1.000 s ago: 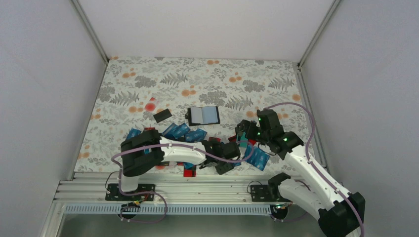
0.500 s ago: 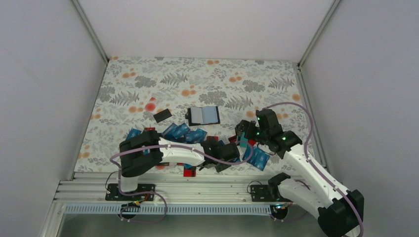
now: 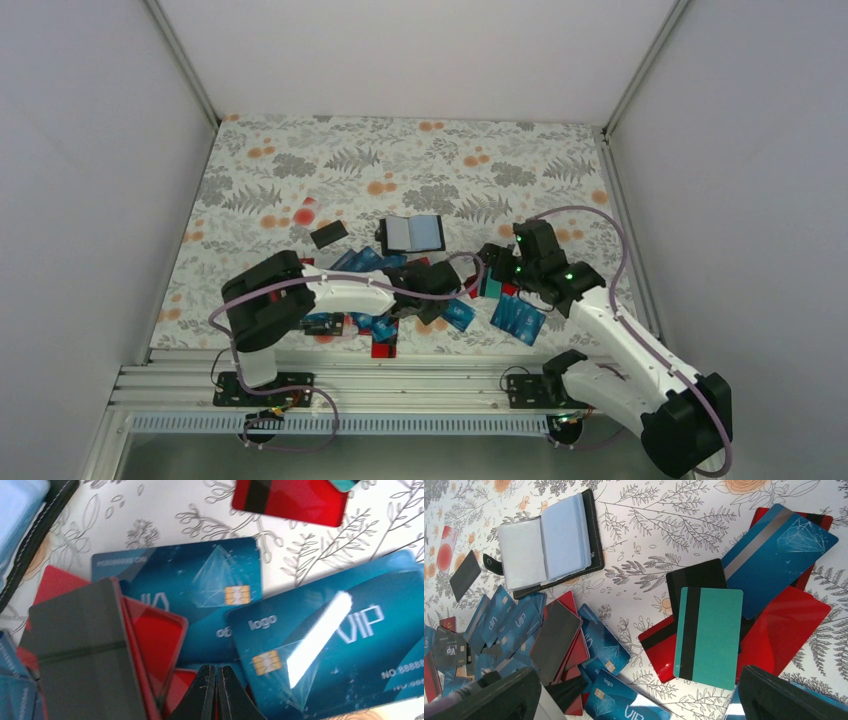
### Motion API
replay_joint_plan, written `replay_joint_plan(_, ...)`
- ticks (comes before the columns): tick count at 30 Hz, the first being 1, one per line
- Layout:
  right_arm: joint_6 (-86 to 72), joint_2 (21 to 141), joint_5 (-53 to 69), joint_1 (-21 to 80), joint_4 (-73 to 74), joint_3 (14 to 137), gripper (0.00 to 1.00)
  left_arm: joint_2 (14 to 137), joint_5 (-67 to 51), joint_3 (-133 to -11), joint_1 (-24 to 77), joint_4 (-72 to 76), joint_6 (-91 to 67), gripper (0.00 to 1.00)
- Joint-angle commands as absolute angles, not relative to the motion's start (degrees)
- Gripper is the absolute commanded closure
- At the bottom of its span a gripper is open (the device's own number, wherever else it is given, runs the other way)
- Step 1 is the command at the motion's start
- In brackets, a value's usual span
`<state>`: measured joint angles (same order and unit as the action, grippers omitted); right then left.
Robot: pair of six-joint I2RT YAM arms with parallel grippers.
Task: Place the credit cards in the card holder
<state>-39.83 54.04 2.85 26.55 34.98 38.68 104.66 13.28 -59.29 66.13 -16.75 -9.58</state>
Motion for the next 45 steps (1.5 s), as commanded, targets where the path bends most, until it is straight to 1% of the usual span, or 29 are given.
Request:
replay_joint_plan(1, -39.4, 55.53, 5.17, 26.21, 33.58, 37.7, 0.0, 100.36, 10.19, -57.46, 64.76, -15.25, -11.18, 0.97)
replay_joint_plan(3, -39.11, 56.16, 7.62, 26.27, 33.91, 37.05, 0.0, 97.63, 7.85, -56.78, 64.35, -14.59, -11.96, 0.94)
replay_joint_plan(6, -38.72, 56.96, 14.4, 26.28, 33.6, 34.31, 0.0, 94.63, 4.47, -56.03, 63.84, -13.92, -14.47, 0.85)
replay_joint_plan(10, -36.93, 60.82, 26.02, 26.43, 32.24, 29.73, 0.04, 91.38, -0.19, -54.32, 63.73, -12.3, -17.24, 0.85)
replay_joint_plan(13, -35.76, 63.08, 30.28, 26.59, 32.14, 27.82, 0.06, 90.53, -3.71, -52.37, 63.77, -10.84, -18.28, 0.86)
replay_joint_plan(17, -34.5, 64.18, 30.3, 26.8, 32.27, 27.7, 0.07, 91.55, -3.56, -49.99, 63.73, -9.6, -19.64, 0.92)
replay_joint_plan(26, -34.36, 66.18, 29.02, 26.8, 31.27, 28.69, 0.08, 94.26, -2.3, -48.54, 63.56, -7.84, -21.74, 0.97)
replay_joint_plan(37, -34.72, 65.9, 24.8, 26.8, 30.89, 29.96, 0.09, 99.89, -1.56, -49.17, 62.61, -6.41, -21.94, 0.98)
replay_joint_plan(42, -34.06, 68.35, 25.44, 26.81, 28.52, 30.71, 0.09, 101.56, -0.89, -48.12, 62.66, -5.8, -22.51, 0.98)
replay_joint_plan(43, -33.87, 68.98, 25.9, 26.81, 28.03, 30.83, 0.11, 101.74, -0.76, -47.97, 62.59, -5.76, -22.58, 0.97)
replay_joint_plan(45, -33.48, 70.35, 26.87, 26.81, 26.96, 30.66, 0.14, 102.01, -0.55, -47.78, 62.59, -5.48, -22.71, 0.98)
